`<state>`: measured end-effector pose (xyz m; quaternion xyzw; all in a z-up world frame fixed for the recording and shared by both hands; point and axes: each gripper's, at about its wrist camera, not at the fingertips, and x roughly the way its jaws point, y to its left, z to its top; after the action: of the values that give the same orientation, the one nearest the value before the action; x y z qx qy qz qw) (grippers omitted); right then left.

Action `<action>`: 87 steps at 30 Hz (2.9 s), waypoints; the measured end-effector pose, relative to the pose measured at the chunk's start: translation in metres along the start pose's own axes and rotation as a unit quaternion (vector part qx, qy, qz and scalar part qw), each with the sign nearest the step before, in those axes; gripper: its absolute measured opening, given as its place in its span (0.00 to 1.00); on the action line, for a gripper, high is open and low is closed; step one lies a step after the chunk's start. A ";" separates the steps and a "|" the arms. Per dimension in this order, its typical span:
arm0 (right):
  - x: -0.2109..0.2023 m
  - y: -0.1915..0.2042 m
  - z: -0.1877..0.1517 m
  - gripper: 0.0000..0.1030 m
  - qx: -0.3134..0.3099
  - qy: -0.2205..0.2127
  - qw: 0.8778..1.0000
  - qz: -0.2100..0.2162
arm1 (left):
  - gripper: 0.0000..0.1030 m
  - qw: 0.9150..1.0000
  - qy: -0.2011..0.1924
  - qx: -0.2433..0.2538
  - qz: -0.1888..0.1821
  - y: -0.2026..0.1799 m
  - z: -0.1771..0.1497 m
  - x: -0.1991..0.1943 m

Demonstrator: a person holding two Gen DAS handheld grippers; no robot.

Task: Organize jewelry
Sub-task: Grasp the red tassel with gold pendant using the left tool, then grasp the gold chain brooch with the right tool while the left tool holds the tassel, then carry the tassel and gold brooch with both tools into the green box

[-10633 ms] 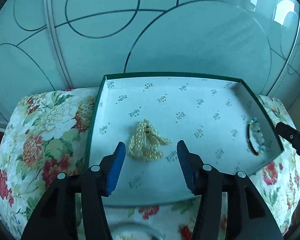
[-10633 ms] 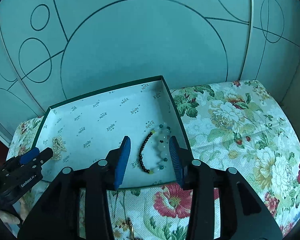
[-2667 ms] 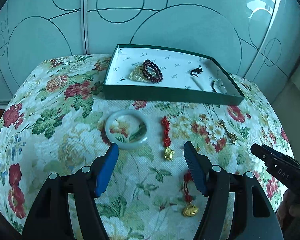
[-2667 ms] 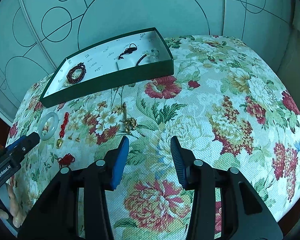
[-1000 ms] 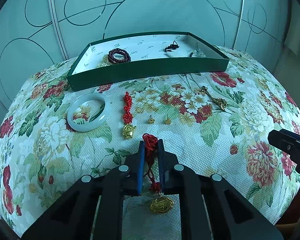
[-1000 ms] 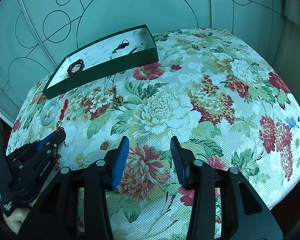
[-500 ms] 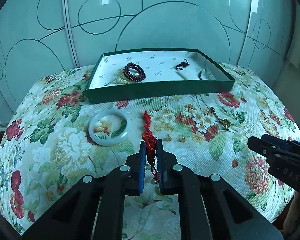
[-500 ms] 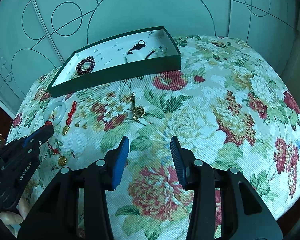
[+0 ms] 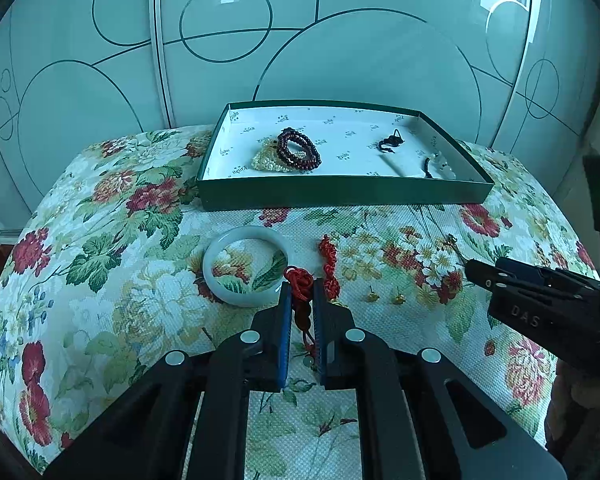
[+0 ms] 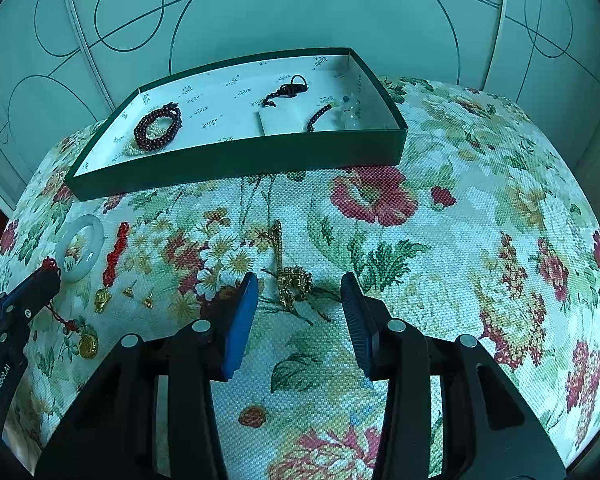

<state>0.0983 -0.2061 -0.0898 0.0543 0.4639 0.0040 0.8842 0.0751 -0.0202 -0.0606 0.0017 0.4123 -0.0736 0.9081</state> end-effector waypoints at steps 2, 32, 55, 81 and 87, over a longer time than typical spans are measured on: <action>0.001 0.002 0.001 0.41 -0.006 -0.003 1.000 -0.005 | 0.10 1.000 0.000 0.001 0.001 0.000 0.000 0.001; -0.024 -0.004 -0.007 0.16 0.003 -0.040 0.999 -0.009 | 0.10 1.000 -0.004 -0.009 0.005 0.005 0.006 0.000; -0.089 -0.001 0.028 0.16 0.013 -0.112 0.993 0.030 | 0.10 0.997 -0.073 0.008 -0.014 -0.008 0.058 -0.049; -0.023 0.016 0.134 0.16 0.010 -0.109 0.993 0.048 | 0.10 0.998 -0.061 0.019 -0.022 -0.021 0.160 0.047; 0.030 0.018 0.135 0.16 0.014 -0.060 0.997 0.046 | 0.10 1.000 -0.023 0.016 -0.013 -0.019 0.159 0.097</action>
<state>0.2276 -0.1985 -0.0366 0.0879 0.4073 0.0347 0.9084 0.2547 -0.0623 -0.0275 0.0093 0.3900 -0.0923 0.9161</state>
